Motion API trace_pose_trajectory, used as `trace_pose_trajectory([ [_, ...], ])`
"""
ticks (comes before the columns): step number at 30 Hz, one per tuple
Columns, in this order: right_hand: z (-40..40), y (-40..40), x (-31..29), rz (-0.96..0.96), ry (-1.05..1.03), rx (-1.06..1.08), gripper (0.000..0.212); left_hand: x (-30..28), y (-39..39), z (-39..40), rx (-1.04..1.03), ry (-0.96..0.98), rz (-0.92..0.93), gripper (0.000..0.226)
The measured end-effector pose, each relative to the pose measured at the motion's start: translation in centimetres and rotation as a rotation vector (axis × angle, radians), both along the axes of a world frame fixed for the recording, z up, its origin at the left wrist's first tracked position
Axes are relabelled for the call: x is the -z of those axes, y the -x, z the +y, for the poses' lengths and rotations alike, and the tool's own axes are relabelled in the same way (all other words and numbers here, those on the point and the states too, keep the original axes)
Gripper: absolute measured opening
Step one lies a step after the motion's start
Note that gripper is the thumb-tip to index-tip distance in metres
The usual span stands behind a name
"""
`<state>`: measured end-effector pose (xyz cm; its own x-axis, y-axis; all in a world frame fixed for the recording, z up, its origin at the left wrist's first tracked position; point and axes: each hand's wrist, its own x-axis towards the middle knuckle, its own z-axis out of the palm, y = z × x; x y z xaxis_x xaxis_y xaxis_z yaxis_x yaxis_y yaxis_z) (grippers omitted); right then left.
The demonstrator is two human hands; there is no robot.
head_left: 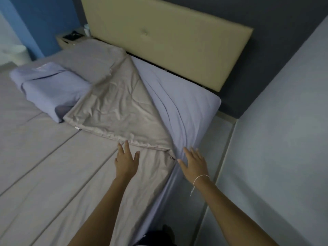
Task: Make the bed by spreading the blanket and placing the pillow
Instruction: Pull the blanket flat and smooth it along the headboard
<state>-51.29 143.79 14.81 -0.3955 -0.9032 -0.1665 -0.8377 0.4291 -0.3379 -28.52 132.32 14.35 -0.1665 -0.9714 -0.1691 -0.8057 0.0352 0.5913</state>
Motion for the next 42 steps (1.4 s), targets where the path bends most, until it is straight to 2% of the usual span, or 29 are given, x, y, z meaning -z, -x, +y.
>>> trace_pose_trajectory([
  [5,-8.6,4.1,2.4,-0.055,-0.095,-0.128,0.064,1.8,4.1,-5.4,-0.079,-0.013,-0.021,0.064],
  [9,-14.9,6.8,5.3,-0.081,-0.206,-0.258,0.071,4.5,5.4,-10.9,-0.275,-0.039,0.005,0.067],
  [14,-21.6,11.6,6.8,-0.078,-0.295,-0.352,0.072,7.7,7.7,-17.0,-0.472,-0.182,-0.009,0.070],
  [18,-27.8,14.7,7.5,-0.062,-0.320,-0.412,0.073,9.6,9.2,-21.5,-0.512,-0.218,-0.084,0.070],
  [23,-35.8,14.5,10.8,-0.027,-0.359,-0.635,0.077,13.6,8.6,-27.8,-0.603,-0.260,-0.187,0.070],
  [26,-42.1,13.3,14.6,-0.022,-0.319,-0.771,0.083,17.5,7.2,-32.3,-0.615,-0.268,-0.282,0.072],
  [30,-48.6,11.7,19.0,-0.098,-0.190,-0.857,0.078,21.8,4.8,-38.3,-0.551,-0.210,-0.376,0.080],
  [35,-56.6,11.3,24.7,-0.122,0.008,-0.911,0.079,30.9,5.9,-39.8,-0.619,-0.221,-0.361,0.101],
  [37,-59.4,10.6,26.8,-0.093,0.032,-0.954,0.088,34.0,7.4,-39.0,-0.674,-0.107,-0.413,0.095],
  [39,-61.2,10.2,29.2,0.014,-0.048,-1.016,0.093,35.4,7.9,-39.0,-0.711,-0.014,-0.442,0.082],
  [42,-61.2,11.0,32.0,0.124,-0.104,-1.091,0.078,34.7,9.1,-38.5,-0.683,0.046,-0.489,0.062],
])
